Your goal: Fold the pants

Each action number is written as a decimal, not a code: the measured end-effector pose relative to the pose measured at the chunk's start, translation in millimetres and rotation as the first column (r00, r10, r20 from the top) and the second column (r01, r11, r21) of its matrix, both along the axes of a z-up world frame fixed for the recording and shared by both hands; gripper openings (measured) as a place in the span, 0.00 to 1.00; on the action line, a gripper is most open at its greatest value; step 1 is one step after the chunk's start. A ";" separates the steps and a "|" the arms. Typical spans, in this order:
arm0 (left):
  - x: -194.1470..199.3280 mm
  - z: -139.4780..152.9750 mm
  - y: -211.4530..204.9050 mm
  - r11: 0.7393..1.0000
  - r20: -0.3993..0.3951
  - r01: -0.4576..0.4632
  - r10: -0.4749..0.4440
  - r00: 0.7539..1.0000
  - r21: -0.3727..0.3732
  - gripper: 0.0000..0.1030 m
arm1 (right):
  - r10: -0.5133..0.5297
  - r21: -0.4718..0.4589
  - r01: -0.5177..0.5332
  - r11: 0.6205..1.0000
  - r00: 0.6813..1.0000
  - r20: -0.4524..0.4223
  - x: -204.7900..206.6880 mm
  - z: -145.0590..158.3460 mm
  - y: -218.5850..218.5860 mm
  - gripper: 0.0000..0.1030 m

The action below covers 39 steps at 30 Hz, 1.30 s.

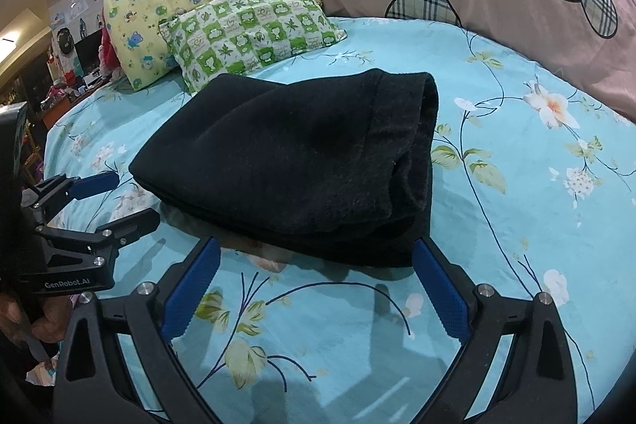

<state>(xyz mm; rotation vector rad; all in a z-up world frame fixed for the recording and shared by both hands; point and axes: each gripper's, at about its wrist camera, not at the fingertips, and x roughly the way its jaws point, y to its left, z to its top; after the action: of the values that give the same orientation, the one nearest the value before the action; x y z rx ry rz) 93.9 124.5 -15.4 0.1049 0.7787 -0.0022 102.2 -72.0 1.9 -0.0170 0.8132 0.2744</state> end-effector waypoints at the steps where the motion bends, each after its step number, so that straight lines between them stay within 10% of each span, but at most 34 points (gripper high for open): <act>1: -0.3 -0.3 0.3 1.000 0.001 -0.003 0.003 1.000 -0.001 0.84 | 0.000 0.000 0.000 1.000 1.000 -0.001 0.2 0.0 0.1 0.94; 39: -2.4 4.0 3.2 0.999 0.016 -0.041 0.041 0.999 0.011 0.85 | 0.017 0.023 -0.017 1.000 1.000 0.012 -1.8 2.7 7.5 0.94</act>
<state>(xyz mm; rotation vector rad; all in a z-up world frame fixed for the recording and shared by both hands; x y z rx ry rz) 91.6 127.7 -11.4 0.0994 0.7648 0.0419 100.4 -64.5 4.6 -0.0036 0.7986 0.2996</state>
